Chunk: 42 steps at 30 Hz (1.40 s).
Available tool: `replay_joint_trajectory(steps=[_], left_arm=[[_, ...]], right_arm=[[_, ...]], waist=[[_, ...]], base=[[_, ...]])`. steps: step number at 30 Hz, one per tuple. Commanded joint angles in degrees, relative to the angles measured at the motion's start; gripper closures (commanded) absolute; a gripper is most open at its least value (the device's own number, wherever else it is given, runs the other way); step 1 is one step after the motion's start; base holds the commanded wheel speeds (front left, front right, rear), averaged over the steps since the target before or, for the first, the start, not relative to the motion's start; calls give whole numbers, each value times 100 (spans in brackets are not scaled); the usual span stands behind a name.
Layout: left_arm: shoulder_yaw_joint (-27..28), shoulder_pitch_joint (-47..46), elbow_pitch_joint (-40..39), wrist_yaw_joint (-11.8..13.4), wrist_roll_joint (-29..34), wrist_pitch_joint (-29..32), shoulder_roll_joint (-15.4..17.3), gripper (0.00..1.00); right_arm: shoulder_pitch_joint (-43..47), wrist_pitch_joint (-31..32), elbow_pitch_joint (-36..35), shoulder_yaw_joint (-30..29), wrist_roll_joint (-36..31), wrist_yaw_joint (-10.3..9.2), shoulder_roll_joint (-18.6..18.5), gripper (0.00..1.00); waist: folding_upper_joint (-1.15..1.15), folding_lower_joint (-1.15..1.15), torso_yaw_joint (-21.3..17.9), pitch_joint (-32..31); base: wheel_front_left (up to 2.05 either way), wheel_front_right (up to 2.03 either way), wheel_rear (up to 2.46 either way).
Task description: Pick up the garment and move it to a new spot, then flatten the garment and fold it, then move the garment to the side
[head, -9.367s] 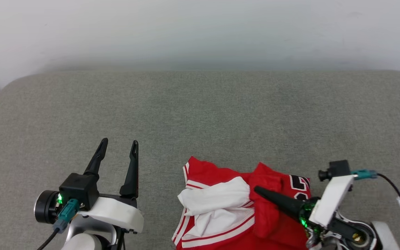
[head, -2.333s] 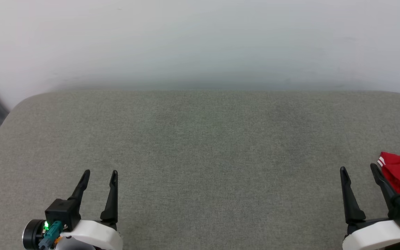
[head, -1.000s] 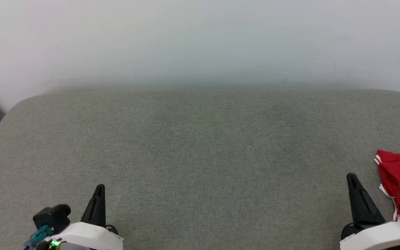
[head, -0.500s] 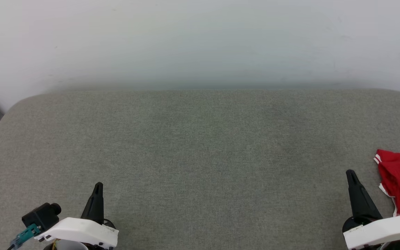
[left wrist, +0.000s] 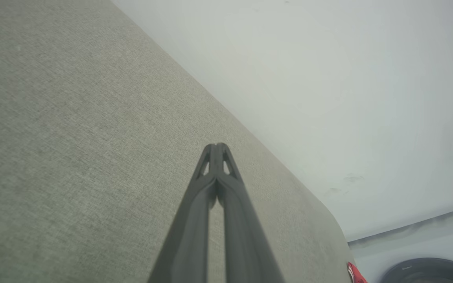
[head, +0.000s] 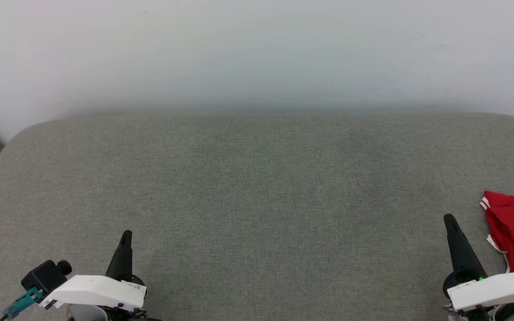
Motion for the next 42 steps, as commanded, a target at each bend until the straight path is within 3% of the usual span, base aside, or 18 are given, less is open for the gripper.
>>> replay_joint_trajectory(steps=[1, 42], left_arm=[[61, -161, -61, -37, -155, 36, -7, 100], [528, -306, -23, -285, -2301, 666, -326, 100]], right_arm=[[-167, 19, -16, -1, 203, -1, -50, 100], [-570, 304, 605, -64, 2810, -2, -43, 100]], waist=[[0, 0, -1, 2], [0, 0, -26, 48]], base=[[0, 0, 0], [0, 0, 0]])
